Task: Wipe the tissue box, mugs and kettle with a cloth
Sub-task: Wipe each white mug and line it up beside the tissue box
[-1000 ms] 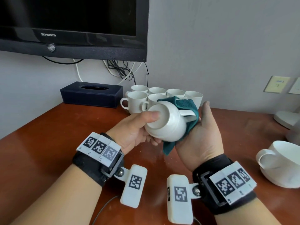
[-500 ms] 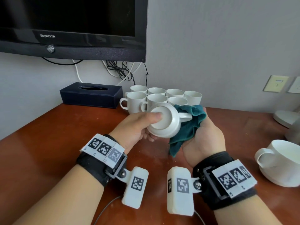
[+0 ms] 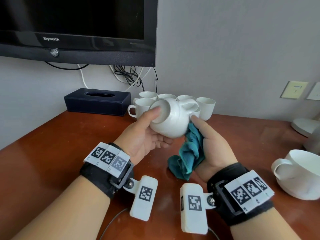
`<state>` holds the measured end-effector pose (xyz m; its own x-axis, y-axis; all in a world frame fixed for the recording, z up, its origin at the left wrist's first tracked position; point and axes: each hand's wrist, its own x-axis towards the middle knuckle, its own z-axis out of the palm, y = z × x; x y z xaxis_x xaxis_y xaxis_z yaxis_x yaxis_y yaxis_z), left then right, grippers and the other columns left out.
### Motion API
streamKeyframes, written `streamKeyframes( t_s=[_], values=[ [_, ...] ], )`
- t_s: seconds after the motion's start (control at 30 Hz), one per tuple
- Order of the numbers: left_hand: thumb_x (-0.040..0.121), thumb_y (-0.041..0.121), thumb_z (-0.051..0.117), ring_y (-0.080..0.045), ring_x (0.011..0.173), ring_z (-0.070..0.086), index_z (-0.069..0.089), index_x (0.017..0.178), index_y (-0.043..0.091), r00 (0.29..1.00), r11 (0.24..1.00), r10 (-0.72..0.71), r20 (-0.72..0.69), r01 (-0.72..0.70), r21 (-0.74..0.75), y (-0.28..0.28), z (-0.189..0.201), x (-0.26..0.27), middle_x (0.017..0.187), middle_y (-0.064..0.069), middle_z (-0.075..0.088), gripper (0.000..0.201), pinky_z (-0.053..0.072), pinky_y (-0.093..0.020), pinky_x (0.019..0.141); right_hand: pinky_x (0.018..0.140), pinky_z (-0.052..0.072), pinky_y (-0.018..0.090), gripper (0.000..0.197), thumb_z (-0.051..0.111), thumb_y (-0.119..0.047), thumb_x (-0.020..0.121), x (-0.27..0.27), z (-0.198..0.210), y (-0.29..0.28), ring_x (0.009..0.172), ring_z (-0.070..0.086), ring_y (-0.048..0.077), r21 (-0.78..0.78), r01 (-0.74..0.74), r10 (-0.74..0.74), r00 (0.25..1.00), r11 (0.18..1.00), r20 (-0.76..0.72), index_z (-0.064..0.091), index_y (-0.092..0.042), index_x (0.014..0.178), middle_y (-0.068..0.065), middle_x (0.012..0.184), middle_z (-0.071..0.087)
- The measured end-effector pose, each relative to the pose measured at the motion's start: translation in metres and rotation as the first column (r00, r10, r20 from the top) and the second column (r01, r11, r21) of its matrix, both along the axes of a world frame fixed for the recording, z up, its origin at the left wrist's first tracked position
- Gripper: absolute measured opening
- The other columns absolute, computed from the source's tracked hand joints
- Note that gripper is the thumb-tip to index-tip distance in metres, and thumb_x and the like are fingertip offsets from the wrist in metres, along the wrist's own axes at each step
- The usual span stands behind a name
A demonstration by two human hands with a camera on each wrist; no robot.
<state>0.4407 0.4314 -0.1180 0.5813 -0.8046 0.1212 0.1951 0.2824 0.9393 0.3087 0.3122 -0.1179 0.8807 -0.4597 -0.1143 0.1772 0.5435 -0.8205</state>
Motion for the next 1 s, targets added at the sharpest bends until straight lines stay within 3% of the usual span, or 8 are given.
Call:
streamKeyframes(
  t_s=[0.17,0.33,0.47,0.63,0.73,0.83,0.9,1.0],
  values=[
    [0.083,0.071,0.049,-0.032,0.080,0.063,0.062,0.138,0.010,0.997,0.997,-0.038,-0.068,0.043,0.066,-0.0054,-0.0017,-0.0042,0.107,-0.027,0.068,0.082,0.051,-0.033,0.062,0.070,0.051,0.044,0.032,0.071,-0.036,0.093,0.0019,-0.0031,0.0012,0.067,0.060,0.027,-0.082,0.063,-0.058,0.996,0.995,0.062,0.077,-0.014,0.116,0.017,0.097,0.066],
    [0.093,0.075,0.046,-0.032,0.088,0.065,0.062,0.140,0.017,0.998,0.992,-0.036,-0.050,0.042,0.121,-0.0058,-0.0008,-0.0032,0.125,-0.028,0.069,0.077,0.049,-0.034,0.063,0.061,0.050,0.039,0.022,0.065,-0.025,0.100,-0.0007,0.0018,0.0015,0.056,0.057,0.024,-0.184,0.123,-0.102,0.987,0.975,0.124,0.073,-0.013,0.116,0.013,0.089,0.070],
    [0.091,0.073,0.044,-0.032,0.093,0.069,0.061,0.141,0.024,0.998,0.991,-0.018,-0.056,0.025,0.131,-0.0054,0.0006,-0.0019,0.126,-0.020,0.072,0.072,0.049,-0.033,0.064,0.050,0.051,0.030,0.007,0.064,-0.015,0.100,-0.0010,0.0010,-0.0012,0.051,0.058,0.016,-0.314,0.212,-0.166,0.972,0.926,0.166,0.066,-0.008,0.100,0.002,0.070,0.065],
    [0.078,0.064,0.064,-0.019,0.090,0.074,0.066,0.132,0.028,0.999,0.995,0.036,0.004,-0.036,0.091,-0.0038,0.0011,-0.0048,0.127,-0.014,0.072,0.065,0.055,-0.028,0.059,0.048,0.050,0.033,0.017,0.073,-0.017,0.096,-0.0011,-0.0049,-0.0058,0.055,0.055,0.025,-0.644,0.282,-0.237,0.959,0.711,0.157,0.064,-0.003,0.091,0.009,0.069,0.058],
    [0.080,0.057,0.079,-0.013,0.095,0.074,0.063,0.134,0.035,0.996,0.997,0.048,0.072,-0.052,0.062,-0.0025,-0.0015,-0.0029,0.133,-0.004,0.068,0.061,0.058,-0.027,0.068,0.048,0.048,0.036,0.015,0.074,-0.020,0.095,-0.0030,-0.0044,-0.0055,0.053,0.053,0.021,-0.788,0.259,-0.238,0.960,0.558,0.147,0.067,-0.012,0.084,0.003,0.064,0.056],
    [0.080,0.048,0.084,-0.021,0.107,0.073,0.064,0.135,0.036,0.985,0.996,0.061,0.164,-0.070,0.048,-0.0040,-0.0032,-0.0003,0.133,-0.002,0.068,0.059,0.061,-0.036,0.080,0.054,0.049,0.036,0.014,0.074,-0.022,0.094,-0.0037,-0.0051,-0.0076,0.058,0.054,0.017,-0.855,0.244,-0.244,0.959,0.459,0.143,0.068,-0.016,0.084,0.001,0.066,0.059],
    [0.081,0.049,0.084,-0.025,0.115,0.071,0.067,0.132,0.032,0.973,0.991,0.116,0.198,-0.126,0.036,-0.0051,-0.0052,0.0027,0.130,-0.003,0.070,0.057,0.061,-0.038,0.080,0.051,0.049,0.034,0.014,0.074,-0.022,0.095,-0.0027,-0.0055,-0.0076,0.056,0.054,0.018,-0.850,0.246,-0.246,0.959,0.466,0.143,0.068,-0.015,0.085,0.000,0.064,0.058],
    [0.079,0.052,0.081,-0.029,0.114,0.071,0.069,0.129,0.032,0.970,0.984,0.169,0.176,-0.176,0.024,-0.0074,-0.0071,0.0049,0.128,-0.006,0.070,0.055,0.063,-0.048,0.083,0.047,0.051,0.035,0.014,0.074,-0.018,0.095,-0.0004,-0.0062,-0.0066,0.051,0.056,0.024,-0.756,0.270,-0.258,0.956,0.597,0.138,0.067,-0.006,0.091,0.006,0.065,0.058]
  ],
)
